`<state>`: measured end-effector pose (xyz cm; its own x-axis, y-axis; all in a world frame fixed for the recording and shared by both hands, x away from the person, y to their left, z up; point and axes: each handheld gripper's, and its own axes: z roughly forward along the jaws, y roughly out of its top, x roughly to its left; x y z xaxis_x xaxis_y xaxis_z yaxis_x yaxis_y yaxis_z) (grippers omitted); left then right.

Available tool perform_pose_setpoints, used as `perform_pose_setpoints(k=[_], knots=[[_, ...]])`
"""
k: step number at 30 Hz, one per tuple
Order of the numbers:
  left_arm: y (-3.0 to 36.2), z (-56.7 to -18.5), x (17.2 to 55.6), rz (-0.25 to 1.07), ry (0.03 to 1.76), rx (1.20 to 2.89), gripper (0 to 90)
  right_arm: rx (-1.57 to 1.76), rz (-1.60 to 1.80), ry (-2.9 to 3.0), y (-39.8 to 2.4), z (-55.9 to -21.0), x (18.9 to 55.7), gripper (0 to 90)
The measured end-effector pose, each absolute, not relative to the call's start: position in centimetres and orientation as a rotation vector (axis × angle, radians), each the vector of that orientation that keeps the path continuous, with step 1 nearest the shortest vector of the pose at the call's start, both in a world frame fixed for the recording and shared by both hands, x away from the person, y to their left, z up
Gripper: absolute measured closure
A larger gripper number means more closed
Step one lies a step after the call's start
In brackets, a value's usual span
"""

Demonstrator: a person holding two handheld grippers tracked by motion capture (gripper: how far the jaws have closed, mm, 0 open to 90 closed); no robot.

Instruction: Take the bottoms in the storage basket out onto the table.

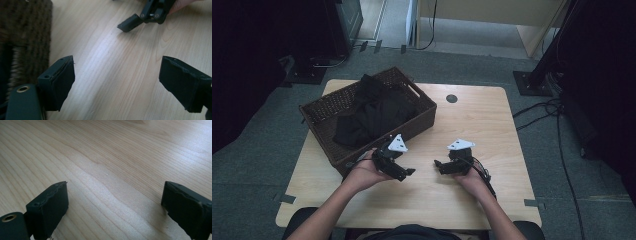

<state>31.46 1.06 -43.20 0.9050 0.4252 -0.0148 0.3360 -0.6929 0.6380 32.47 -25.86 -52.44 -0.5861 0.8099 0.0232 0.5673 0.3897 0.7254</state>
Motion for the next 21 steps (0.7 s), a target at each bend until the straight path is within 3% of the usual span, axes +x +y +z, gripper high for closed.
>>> perform_pose_setpoints(k=[21], knots=[[5.7,-36.8,35.4,0.257,0.675,2.303,14.2,1.197,1.014,2.319,-25.8,-52.4,32.5,7.2]])
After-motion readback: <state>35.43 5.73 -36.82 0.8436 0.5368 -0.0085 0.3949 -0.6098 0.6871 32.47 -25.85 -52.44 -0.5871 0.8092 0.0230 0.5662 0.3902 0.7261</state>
